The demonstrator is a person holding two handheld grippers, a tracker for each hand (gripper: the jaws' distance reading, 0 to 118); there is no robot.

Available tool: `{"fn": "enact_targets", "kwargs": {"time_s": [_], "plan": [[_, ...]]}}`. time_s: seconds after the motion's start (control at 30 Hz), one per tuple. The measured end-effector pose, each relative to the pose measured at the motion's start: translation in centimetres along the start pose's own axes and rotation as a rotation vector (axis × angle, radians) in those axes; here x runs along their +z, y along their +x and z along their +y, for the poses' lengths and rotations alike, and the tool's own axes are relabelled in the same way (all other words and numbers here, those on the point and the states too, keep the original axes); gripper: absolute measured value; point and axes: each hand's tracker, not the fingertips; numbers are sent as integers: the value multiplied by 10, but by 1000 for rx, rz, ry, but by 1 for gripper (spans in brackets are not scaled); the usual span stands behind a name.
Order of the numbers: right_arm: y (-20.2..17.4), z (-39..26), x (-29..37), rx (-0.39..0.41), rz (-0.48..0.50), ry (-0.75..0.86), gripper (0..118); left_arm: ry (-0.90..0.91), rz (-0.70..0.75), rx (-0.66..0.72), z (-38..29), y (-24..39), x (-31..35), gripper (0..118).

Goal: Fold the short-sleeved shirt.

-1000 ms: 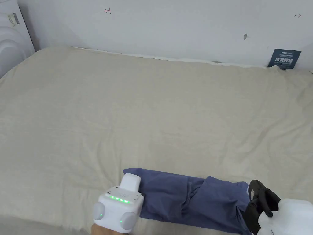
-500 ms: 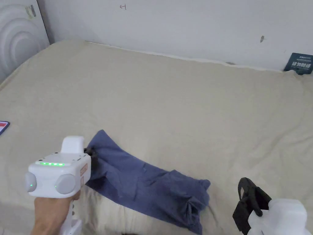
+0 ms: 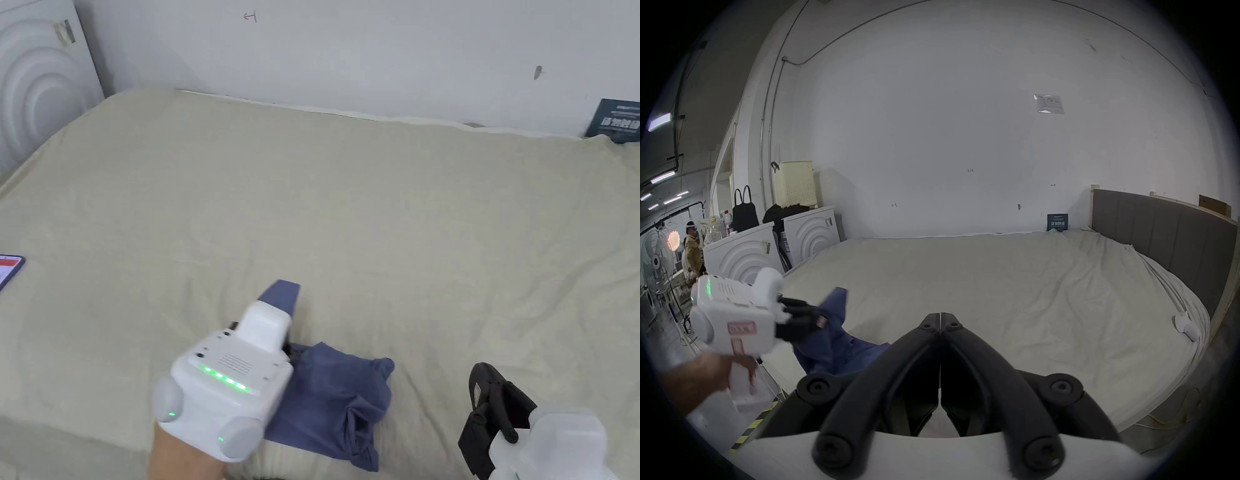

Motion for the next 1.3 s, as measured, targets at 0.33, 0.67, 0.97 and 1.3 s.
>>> {"fn": "enact_targets", "kwargs": {"time_s": [0.33, 0.67, 0.97, 1.3], "plan": [[41, -10, 4, -38, -103, -40, 0, -120, -77, -163, -46, 119, -73, 13], [29, -12, -4, -35, -72, -26, 0, 303, 89, 7, -21, 52, 28, 118], [16, -15, -6, 0, -21, -25, 0, 125, 190, -121, -57, 44, -47, 0], [33, -20, -6, 6, -77, -60, 0, 64, 82, -83, -91, 156, -73, 0]]}}
